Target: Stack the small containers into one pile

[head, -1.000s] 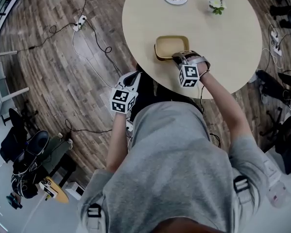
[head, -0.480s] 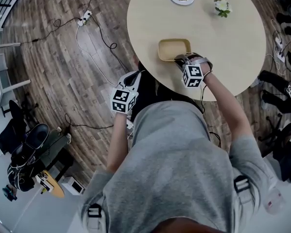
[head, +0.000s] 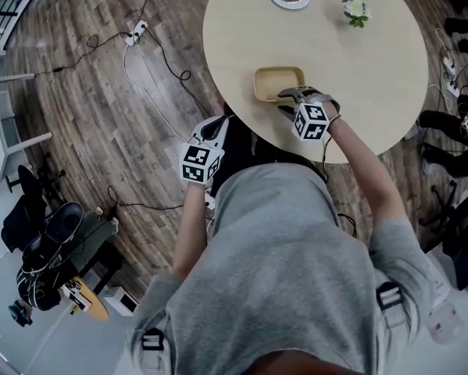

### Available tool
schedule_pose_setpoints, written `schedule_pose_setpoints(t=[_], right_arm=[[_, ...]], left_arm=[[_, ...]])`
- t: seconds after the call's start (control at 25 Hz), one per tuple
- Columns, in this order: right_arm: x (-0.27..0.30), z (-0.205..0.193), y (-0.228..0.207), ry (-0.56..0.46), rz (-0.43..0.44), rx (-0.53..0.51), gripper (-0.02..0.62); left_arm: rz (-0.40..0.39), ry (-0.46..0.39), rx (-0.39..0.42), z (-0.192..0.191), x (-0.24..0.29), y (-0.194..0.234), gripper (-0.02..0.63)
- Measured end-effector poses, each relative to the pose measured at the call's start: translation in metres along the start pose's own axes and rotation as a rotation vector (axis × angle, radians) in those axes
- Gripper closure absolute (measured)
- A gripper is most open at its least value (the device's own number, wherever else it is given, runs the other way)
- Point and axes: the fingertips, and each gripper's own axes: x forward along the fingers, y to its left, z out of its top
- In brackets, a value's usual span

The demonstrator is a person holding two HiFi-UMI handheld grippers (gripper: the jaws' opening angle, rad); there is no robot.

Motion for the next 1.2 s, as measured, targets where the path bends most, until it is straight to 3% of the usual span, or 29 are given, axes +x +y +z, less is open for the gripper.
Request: schedule_pose_setpoints(t=[0.16,0.32,0.48,0.68,0.96,1.2], right_arm=[[-0.005,0.006,-0.019,-0.045,-0.029,0.104,0.453],[-0.004,-0.001,-0.043,-0.018,-0.088,0.197,0.586],[0.006,-0.009,-0.054,0.031,-0.097,0.246,0.586],[0.012,-0.011,-0.062,0.012,-0.127,0.381,0.586],[-0.028,-0.019,-0.070,-0.181,-0.279,0.686,0.586],[-0.066,-0.051,-0.057,-0.262,-0.391,0.876,0.586]], left_arm=[[-0.005,0.004,0.008,0.005,0.001,0.003,0.588],[-0.012,0.012,0.018,0.008,0.002,0.005,0.588],[-0.021,0.021,0.024,0.011,0.003,0.008,0.588],[-0.040,0.034,0.037,0.014,0.012,0.016,0.588],[-0.096,0.053,0.070,0.031,0.034,0.017,0.588],[-0.165,0.074,0.123,0.049,0.057,0.006,0.588]])
